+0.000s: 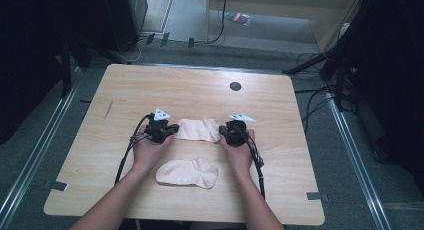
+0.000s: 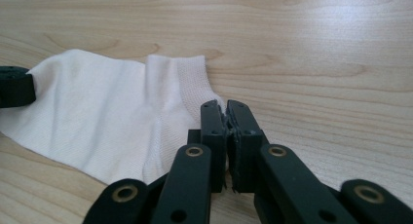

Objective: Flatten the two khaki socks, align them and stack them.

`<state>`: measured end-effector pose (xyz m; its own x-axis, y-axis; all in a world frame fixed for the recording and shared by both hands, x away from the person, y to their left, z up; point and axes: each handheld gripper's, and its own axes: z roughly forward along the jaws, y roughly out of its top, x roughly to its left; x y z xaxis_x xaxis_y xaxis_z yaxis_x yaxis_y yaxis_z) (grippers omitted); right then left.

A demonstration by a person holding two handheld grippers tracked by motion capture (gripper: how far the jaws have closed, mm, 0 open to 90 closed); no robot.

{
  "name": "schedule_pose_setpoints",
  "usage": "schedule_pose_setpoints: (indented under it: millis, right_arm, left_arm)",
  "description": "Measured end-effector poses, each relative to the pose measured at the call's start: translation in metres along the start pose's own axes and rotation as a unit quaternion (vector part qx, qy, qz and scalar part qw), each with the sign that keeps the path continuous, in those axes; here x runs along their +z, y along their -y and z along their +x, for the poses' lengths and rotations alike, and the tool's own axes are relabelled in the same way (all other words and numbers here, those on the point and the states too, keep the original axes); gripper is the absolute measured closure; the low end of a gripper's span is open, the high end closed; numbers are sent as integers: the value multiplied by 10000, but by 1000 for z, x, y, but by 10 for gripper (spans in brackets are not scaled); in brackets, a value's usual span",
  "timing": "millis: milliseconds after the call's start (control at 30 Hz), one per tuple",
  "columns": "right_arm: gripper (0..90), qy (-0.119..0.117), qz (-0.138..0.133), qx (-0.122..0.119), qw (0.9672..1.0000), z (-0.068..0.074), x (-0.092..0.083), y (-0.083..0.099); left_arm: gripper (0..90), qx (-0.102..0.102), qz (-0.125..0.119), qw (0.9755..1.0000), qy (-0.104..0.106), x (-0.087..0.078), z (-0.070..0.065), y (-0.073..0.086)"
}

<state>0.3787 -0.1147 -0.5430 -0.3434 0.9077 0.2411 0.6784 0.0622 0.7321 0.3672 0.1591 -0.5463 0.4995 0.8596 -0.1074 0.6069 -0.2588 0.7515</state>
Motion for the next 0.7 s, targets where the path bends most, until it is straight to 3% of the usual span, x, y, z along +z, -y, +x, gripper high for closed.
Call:
schedule_pose_setpoints:
  millis: [67, 200, 300, 500, 700]
  right_arm:
    - [885, -53, -62, 1, 10000, -1, -4, 0]
    - [894, -106, -123, -82, 9998, -3, -16, -1]
    - [897, -200, -207, -90, 9995, -2, -27, -1]
    - [898, -445, -273, -198, 9984, 11, -53, -1]
    - [898, -611, -317, -311, 9971, 22, -81, 10]
  left_arm:
    - [898, 38, -20, 10000, -58, -7, 4, 2]
    - [900, -117, -165, 9998, -63, -26, 16, 9]
    - [900, 40, -285, 9996, -45, -46, 19, 14]
    - [900, 101, -602, 9981, 48, -88, 12, 24]
    - [900, 95, -698, 9972, 245, -114, -2, 42]
